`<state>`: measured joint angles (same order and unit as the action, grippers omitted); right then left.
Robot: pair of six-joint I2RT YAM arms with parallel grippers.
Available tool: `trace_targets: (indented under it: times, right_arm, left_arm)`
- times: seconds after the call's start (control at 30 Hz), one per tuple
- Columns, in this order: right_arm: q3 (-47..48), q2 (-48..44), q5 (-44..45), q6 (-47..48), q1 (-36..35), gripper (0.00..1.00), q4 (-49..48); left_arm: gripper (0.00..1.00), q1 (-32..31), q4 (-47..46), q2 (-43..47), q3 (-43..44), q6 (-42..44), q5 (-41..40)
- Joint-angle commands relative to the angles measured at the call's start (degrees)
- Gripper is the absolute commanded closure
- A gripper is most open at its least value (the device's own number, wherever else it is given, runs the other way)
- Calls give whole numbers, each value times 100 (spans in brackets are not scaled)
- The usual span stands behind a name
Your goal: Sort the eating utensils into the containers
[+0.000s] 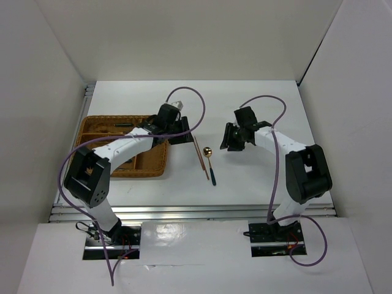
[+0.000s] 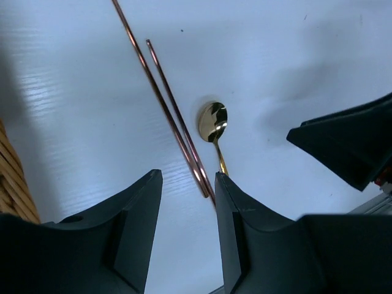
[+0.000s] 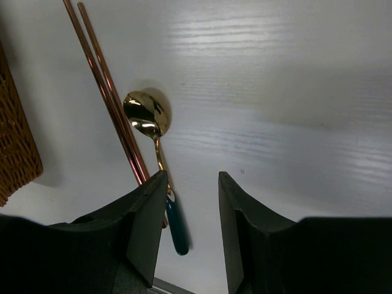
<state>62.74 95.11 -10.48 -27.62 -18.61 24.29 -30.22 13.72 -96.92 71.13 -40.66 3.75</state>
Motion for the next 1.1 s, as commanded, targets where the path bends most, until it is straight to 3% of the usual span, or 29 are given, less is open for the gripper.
trace_targets:
  times: [0.0, 0.33, 0.83, 0.97, 1.07]
  right_arm:
    - [-78, -387, 230, -77, -344, 54, -74]
    - [-25, -28, 881, -129, -1250, 56, 321]
    - [353, 912, 1435, -235, -1865, 59, 638]
    - [353, 1045, 1540, -235, -1865, 65, 638]
    - [353, 1185, 1610, -358, -1865, 80, 708]
  left_arm:
    - [47, 113, -9, 50, 41, 191, 117]
    - [42, 174, 333, 455, 155, 735, -576]
    - [37, 877, 334, 903, -178, 841, -472]
    - [37, 877, 334, 903, -179, 841, -472]
    - [37, 929, 395, 851, -126, 841, -472]
